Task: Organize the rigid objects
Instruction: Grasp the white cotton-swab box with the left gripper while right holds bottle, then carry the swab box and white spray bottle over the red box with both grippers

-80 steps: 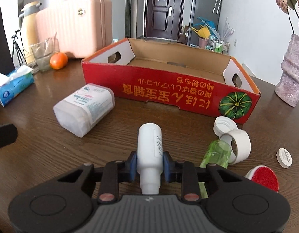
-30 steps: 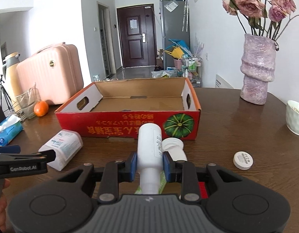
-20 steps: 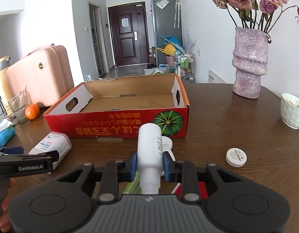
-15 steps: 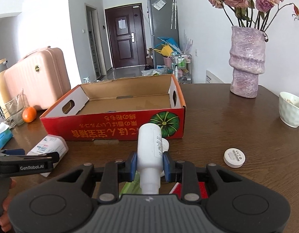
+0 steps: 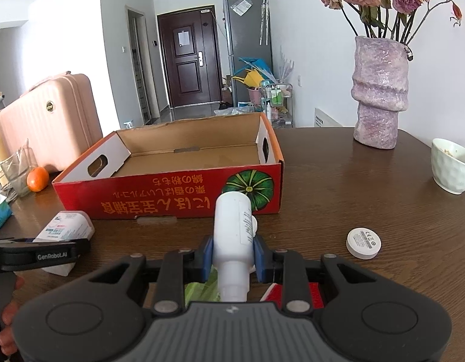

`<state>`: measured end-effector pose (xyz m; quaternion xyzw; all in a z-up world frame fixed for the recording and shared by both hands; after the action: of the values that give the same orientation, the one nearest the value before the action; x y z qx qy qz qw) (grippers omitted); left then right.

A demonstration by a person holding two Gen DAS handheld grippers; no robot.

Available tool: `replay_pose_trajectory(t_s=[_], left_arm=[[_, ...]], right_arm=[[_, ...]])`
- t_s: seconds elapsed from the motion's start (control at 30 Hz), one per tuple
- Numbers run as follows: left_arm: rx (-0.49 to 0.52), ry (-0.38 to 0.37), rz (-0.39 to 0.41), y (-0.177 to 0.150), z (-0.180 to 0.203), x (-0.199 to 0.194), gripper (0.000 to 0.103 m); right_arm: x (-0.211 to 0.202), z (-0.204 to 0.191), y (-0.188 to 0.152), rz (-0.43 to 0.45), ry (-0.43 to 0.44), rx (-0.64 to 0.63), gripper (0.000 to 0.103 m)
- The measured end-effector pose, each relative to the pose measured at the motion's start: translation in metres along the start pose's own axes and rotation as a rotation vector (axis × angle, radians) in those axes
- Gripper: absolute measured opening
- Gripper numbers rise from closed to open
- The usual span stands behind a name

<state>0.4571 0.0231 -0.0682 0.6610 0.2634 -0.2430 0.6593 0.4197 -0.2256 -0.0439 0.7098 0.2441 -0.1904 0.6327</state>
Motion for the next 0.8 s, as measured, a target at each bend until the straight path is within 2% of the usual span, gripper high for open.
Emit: replay_pose_trajectory(t_s=[0.17,0.33,0.8], left_arm=[[0.027,0.016,0.047,-0.001,0.005,-0.013,0.066],[0.014,0.018,0.087,0.001,0.005,-0.027,0.066],[0.008,-0.014,0.193,0.002,0.016,-0.071,0.066]], right_arm=[[0.0,-0.001,-0.001,0.002,-0.002,-0.002,0.027],[-0.002,-0.002,-0.001,0.014,0.006,-0.009,0.027],[-0.007,-0.003,0.002,0.033,0.025,-0.009,0.027]])
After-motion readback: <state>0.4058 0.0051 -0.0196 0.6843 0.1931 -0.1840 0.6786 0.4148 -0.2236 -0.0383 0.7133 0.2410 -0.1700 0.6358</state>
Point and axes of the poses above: each gripper's, at about its wrist camera, not at the fingertips, and x roughly the way its jaws point, z to its right, y to its top, the point moved 1 cm from there along x, roughly the way its jaws point, and after that the axes turned 1 degree about -z, right-handed, at the moved point
